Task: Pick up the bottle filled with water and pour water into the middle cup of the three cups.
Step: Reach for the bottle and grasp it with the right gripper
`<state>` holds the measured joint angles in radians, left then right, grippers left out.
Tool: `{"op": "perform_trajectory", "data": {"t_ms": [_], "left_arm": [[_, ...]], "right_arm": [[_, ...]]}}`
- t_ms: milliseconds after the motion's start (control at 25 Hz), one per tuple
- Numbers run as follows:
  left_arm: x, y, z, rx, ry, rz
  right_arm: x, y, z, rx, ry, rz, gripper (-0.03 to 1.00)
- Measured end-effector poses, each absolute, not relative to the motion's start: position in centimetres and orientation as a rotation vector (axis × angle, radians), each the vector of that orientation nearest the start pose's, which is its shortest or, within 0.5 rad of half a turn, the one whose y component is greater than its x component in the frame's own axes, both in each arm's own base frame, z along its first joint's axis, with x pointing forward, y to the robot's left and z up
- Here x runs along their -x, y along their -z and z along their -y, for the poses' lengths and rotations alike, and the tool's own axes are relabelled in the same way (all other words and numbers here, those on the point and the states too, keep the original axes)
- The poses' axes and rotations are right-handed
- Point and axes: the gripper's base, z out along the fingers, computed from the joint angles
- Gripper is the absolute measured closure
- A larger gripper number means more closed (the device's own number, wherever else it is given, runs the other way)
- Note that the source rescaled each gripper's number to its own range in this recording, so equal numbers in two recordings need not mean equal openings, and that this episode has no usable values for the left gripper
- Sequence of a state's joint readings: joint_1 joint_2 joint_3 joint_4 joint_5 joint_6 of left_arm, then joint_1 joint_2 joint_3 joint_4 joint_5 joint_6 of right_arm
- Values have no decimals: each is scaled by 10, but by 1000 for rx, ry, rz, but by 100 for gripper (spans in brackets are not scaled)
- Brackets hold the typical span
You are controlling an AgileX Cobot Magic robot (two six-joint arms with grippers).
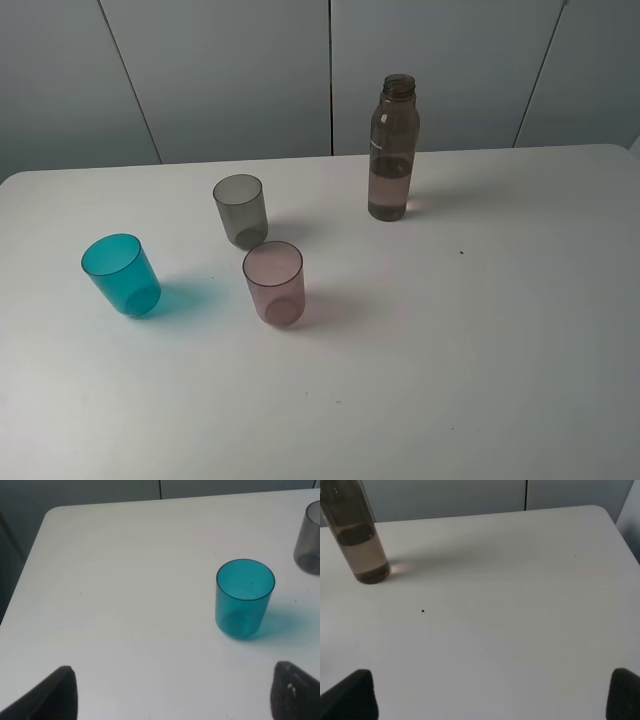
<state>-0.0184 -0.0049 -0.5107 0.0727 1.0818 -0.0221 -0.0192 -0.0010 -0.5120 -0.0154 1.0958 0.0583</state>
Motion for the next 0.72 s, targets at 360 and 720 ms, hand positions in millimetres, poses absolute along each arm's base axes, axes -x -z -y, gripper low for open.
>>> {"op": "perform_trajectory", "data": {"t_ms": [360, 720], "left_arm": [[8, -279, -6, 9, -62, -2048], [8, -279, -6, 9, -62, -2048]], "right_arm": [[8, -278, 1, -81, -6, -2065, 0], [8, -278, 1, -81, -10, -2065, 0]]}}
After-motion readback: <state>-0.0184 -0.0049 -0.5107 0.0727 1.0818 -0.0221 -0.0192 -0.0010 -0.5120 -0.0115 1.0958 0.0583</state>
